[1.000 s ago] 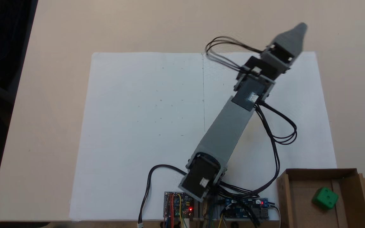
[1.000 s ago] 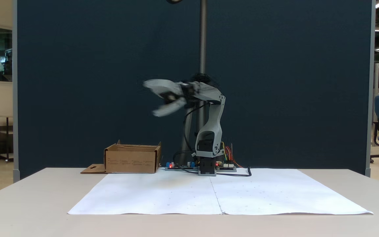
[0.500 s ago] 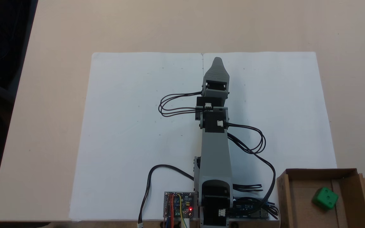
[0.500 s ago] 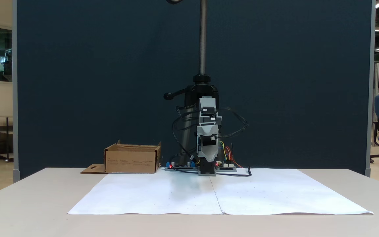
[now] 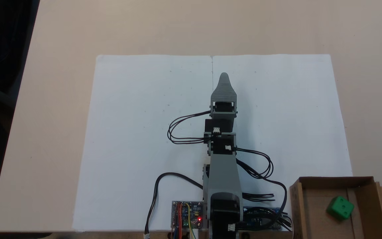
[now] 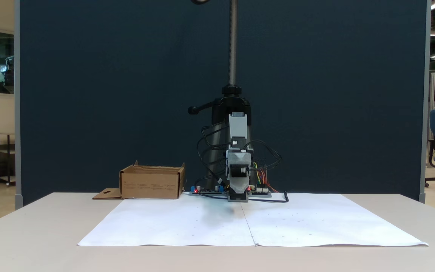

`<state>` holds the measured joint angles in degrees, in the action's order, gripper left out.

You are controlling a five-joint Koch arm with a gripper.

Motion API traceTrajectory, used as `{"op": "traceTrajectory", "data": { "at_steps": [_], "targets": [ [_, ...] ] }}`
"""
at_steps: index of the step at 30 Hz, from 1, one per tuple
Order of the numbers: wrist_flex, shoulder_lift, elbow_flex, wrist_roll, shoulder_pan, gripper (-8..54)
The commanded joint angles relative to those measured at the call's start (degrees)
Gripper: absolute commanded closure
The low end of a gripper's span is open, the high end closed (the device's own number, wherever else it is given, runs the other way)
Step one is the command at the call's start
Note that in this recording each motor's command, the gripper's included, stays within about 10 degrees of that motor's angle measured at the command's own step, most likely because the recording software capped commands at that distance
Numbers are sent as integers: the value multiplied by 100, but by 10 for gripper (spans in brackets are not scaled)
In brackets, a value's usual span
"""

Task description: Grasp a green dice and put it in the bin.

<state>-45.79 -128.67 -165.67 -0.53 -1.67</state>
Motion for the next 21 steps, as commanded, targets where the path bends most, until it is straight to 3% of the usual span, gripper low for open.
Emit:
{"op": "traceTrajectory", "data": {
  "at_steps": [1,21],
  "targets": [
    [-956,-615,-62,-334,-18,27],
    [-4377,-703,-1380,-343,18,11]
  ]
}}
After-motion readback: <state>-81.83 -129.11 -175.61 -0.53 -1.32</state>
